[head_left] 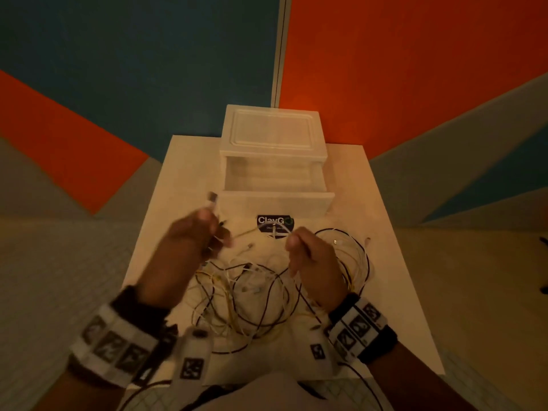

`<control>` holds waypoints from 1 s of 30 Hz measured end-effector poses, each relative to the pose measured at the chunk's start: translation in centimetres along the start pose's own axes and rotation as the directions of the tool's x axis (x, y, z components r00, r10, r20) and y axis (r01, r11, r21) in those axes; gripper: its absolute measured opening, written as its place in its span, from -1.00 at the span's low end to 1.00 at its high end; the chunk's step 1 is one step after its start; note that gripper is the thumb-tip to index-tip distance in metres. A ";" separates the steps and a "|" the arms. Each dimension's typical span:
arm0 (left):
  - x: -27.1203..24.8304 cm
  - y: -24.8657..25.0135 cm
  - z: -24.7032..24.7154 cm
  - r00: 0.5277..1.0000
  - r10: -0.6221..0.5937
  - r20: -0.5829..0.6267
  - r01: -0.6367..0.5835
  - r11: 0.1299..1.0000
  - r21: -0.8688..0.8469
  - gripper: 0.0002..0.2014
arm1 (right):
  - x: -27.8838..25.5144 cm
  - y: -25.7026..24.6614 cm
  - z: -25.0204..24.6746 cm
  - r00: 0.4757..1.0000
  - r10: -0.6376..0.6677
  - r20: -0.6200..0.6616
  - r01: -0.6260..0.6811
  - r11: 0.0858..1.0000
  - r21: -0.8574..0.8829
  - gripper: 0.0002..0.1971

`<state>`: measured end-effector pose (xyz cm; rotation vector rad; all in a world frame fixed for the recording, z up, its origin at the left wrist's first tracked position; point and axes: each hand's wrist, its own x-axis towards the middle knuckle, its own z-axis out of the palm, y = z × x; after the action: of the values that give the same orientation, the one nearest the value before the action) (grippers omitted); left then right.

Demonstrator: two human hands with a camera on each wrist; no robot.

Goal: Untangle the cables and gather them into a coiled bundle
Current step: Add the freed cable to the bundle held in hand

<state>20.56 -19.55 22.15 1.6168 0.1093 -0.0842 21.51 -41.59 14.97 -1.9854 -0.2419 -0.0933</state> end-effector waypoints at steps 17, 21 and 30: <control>4.2 3.8 -7.1 0.959 0.280 0.035 -0.172 0.677 -0.716 -0.85 | -5.2 3.8 -1.7 0.984 0.106 0.142 -0.090 0.989 -0.117 -0.74; 2.3 3.5 -2.7 0.978 0.184 0.096 -0.057 0.683 -0.728 -0.82 | -4.2 -1.3 -2.1 0.996 0.062 0.067 -0.067 0.995 0.070 -0.63; 0.8 1.6 1.1 0.974 0.103 0.203 0.048 0.780 -0.624 -0.71 | -5.8 -3.3 -2.2 0.918 0.025 0.395 -0.053 0.997 0.058 -0.72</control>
<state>21.52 -20.75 23.55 0.9240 -0.0635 -0.1895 15.26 -42.99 17.75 -1.9257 -0.4588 0.3422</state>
